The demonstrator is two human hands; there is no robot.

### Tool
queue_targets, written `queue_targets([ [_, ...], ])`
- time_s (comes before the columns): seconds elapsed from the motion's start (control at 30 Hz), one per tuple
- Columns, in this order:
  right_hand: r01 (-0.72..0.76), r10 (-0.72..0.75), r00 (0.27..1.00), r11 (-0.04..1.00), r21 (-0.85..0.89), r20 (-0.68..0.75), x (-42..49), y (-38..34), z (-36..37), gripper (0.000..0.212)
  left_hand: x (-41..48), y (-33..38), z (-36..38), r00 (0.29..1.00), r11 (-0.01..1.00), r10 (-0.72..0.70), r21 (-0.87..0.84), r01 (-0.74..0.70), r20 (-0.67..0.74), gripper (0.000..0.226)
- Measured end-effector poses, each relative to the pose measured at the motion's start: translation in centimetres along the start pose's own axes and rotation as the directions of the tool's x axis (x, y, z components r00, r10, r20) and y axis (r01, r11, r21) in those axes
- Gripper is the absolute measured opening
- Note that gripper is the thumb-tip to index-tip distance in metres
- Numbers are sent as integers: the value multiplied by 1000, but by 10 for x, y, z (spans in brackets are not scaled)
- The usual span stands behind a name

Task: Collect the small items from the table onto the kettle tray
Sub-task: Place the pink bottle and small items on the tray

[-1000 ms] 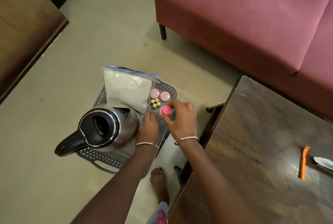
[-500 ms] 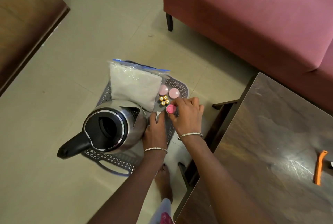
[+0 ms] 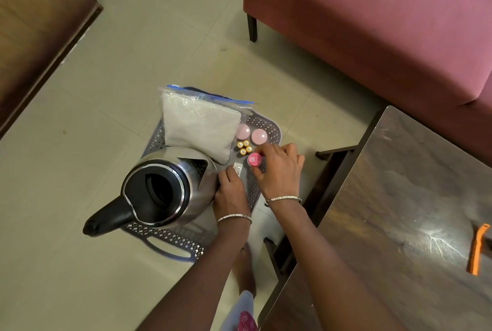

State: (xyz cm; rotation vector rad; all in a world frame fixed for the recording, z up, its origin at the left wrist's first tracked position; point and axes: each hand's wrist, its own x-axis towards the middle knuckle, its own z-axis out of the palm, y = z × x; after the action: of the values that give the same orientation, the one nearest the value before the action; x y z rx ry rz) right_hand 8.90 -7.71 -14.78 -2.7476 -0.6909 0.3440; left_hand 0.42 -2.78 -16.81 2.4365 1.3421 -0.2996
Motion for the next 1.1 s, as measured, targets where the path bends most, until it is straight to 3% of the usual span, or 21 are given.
queue_targets([
  [0.2, -17, 18, 999, 1000, -8, 51, -1, 0, 3, 22, 3, 6, -3, 1000, 999, 8, 53, -7, -6, 14],
  [0.5, -26, 27, 998, 999, -26, 60, -2, -1, 6, 22, 3, 2, -7, 1000, 966, 24, 258, -23, 0, 17],
  [0.77, -36, 39, 997, 999, -35, 65, -9, -1, -2, 43, 1, 7, -21, 998, 968, 20, 248, -34, 58, 27],
  [0.93, -98, 109, 993, 974, 202, -43, -37, 5, -21, 44, -22, 12, -39, 986, 930, 165, 338, -144, -35, 20],
  [1.1, -112, 199, 964, 905, 410, -174, -89, 35, -37, 25, -66, 6, -56, 961, 950, 260, 200, -238, -91, 31],
])
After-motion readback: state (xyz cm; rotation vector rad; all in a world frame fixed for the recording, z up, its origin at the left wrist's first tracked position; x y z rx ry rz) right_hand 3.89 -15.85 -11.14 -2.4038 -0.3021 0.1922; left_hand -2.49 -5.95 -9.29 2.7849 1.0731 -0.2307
